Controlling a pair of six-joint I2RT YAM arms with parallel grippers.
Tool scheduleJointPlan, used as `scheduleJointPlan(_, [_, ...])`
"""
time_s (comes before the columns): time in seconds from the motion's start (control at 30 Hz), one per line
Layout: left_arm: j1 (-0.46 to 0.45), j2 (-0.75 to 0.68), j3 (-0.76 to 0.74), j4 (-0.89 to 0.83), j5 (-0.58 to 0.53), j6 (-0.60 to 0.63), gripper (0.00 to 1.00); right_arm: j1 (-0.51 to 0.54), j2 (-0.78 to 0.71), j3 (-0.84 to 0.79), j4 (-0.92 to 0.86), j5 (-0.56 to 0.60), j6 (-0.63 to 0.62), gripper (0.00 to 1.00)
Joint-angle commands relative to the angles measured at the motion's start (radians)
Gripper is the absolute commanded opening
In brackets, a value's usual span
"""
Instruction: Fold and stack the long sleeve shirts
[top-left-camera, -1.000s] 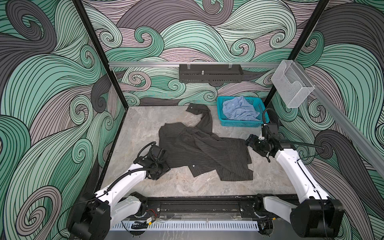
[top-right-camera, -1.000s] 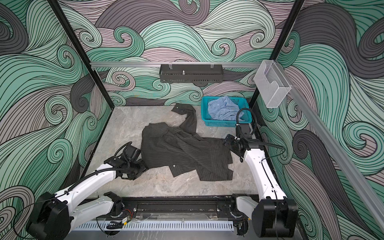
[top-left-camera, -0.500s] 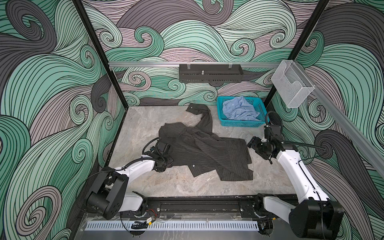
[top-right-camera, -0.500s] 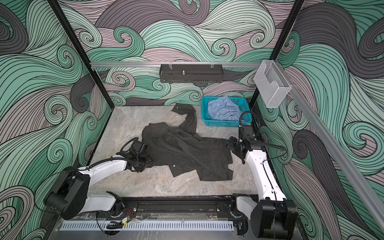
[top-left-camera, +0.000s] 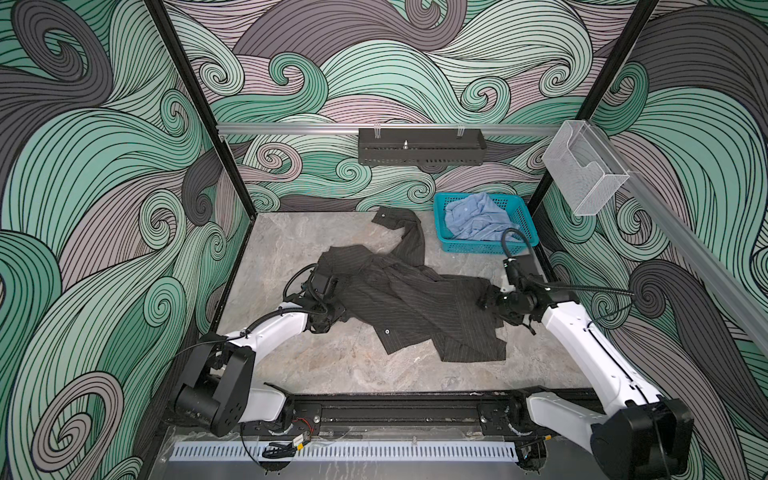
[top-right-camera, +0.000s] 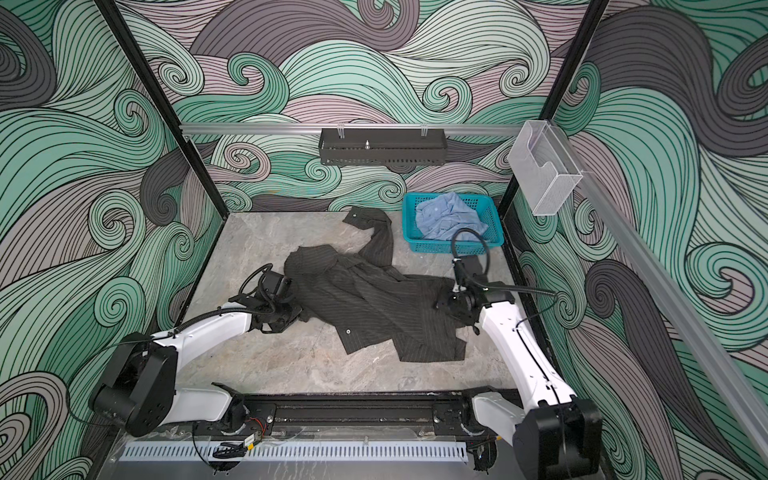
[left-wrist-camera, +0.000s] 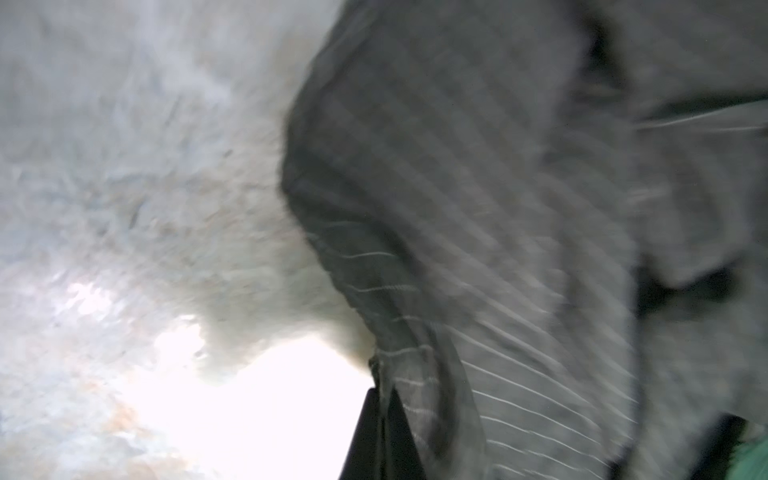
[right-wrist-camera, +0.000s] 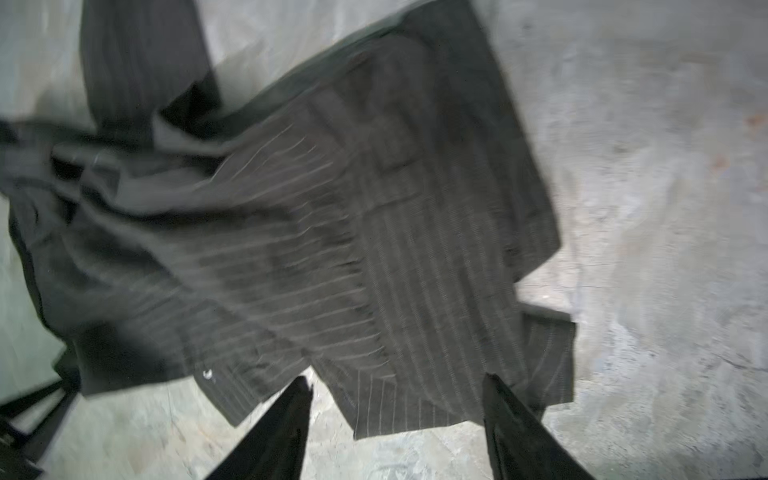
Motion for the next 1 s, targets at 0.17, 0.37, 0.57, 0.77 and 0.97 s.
scheduleJointPlan(0.17, [0.04,-0.029,0.108,-0.082,0.073,0.066,0.0,0.563,0.14,0.07,0.06,0.005,-0.191,0.6])
scheduleJointPlan(0.37, [0.07,-0.007,0.14,-0.086,0.113,0.08,0.0,0.716,0.377,0.163,0.152,0.0,-0.125,0.67])
scheduleJointPlan(0.57, [0.087,0.0,0.144,-0.075,0.147,0.077,0.0,0.767,0.542,0.199,0.23,0.043,0.049,0.8])
scheduleJointPlan(0.77, [0.103,-0.007,0.144,-0.077,0.163,0.084,0.0,0.779,0.678,0.253,0.234,0.131,0.122,0.9])
scheduleJointPlan(0.97, [0.119,-0.02,0.139,-0.079,0.18,0.088,0.0,0.779,0.78,0.304,0.211,0.252,0.174,0.83])
